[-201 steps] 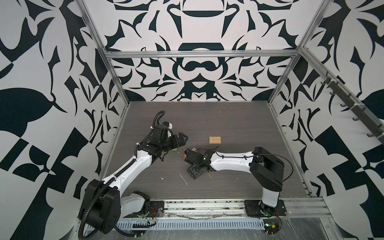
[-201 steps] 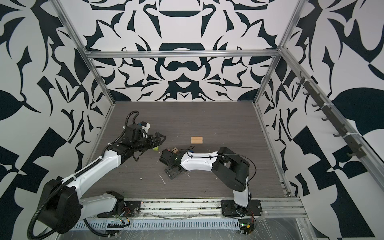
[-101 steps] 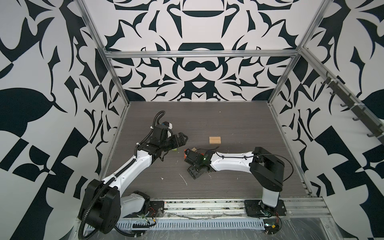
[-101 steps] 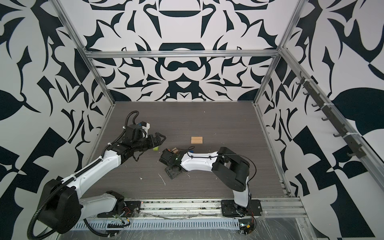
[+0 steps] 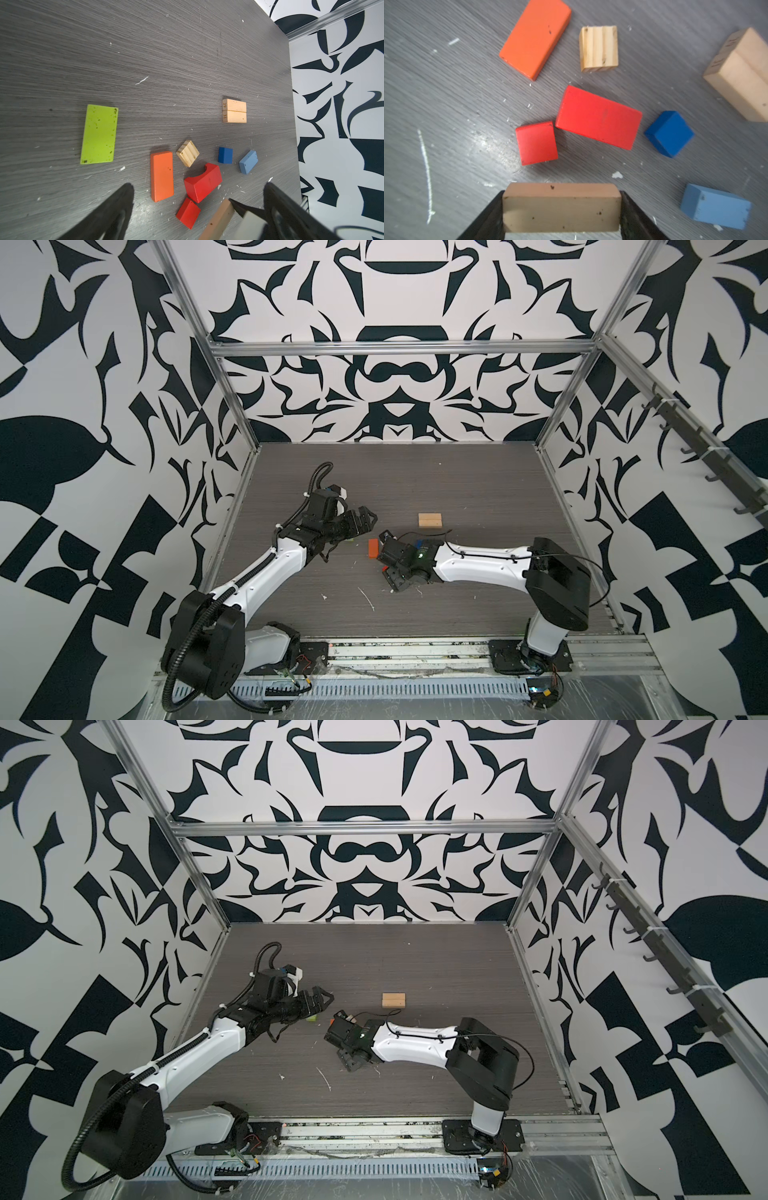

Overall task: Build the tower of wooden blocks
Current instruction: 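Lift the grasped plank and carry it toward the placed planks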

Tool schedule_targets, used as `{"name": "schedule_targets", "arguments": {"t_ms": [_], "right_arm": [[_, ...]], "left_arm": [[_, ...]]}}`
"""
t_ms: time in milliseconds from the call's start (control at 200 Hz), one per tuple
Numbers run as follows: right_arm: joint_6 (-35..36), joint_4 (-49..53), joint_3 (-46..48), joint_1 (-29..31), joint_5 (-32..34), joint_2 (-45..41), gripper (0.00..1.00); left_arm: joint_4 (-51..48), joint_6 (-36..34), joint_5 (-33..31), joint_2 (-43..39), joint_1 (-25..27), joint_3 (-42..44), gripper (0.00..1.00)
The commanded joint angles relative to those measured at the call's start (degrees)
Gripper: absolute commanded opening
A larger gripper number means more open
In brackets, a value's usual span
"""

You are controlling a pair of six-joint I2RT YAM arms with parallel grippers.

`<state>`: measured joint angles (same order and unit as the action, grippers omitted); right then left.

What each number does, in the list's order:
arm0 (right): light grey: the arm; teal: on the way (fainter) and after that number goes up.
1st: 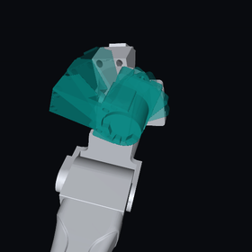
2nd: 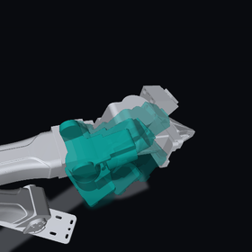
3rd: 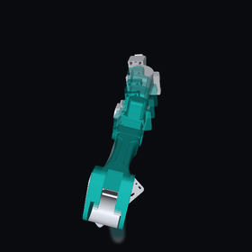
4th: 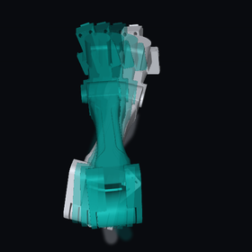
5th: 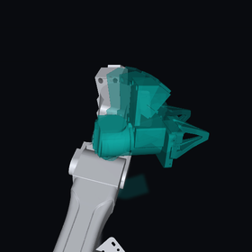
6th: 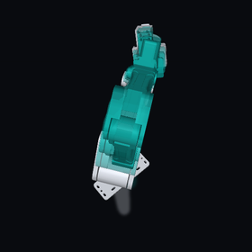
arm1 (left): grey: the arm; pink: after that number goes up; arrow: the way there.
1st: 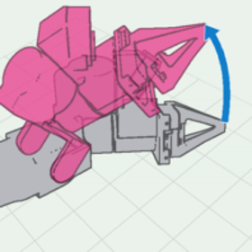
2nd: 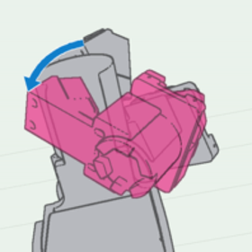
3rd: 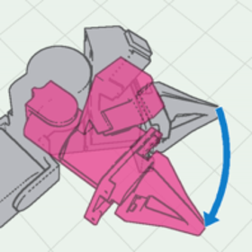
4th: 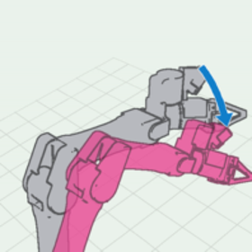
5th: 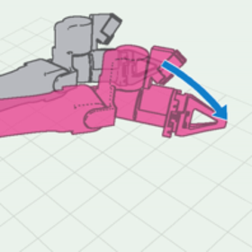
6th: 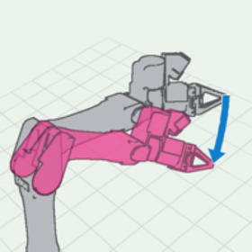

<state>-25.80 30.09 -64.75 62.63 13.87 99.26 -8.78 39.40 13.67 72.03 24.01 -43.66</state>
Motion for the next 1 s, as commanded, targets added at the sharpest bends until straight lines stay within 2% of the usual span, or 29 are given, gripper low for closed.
{"name": "schedule_targets", "arguments": {"t_ms": [0,410,600,995], "right_arm": [[-0.52,2.42,0.45,-1.63,1.60,-3.61,0.72],[-1.04,2.03,2.11,-12.23,-1.22,-7.33,0.71],[-2.73,1.41,0.43,-16.92,-1.82,-4.27,0.71],[-7.39,0.83,-4.61,-21.92,-2.11,2.18,0.71]], "left_arm": [[0.84,0.35,1.15,0.56,-0.23,-1.61,1.00],[2.79,1.77,2.65,0.52,-0.22,-0.59,1.00],[3.30,2.13,2.98,0.56,-0.23,-0.47,0.99],[4.20,2.57,3.47,-0.09,-0.18,1.18,1.00]]}}
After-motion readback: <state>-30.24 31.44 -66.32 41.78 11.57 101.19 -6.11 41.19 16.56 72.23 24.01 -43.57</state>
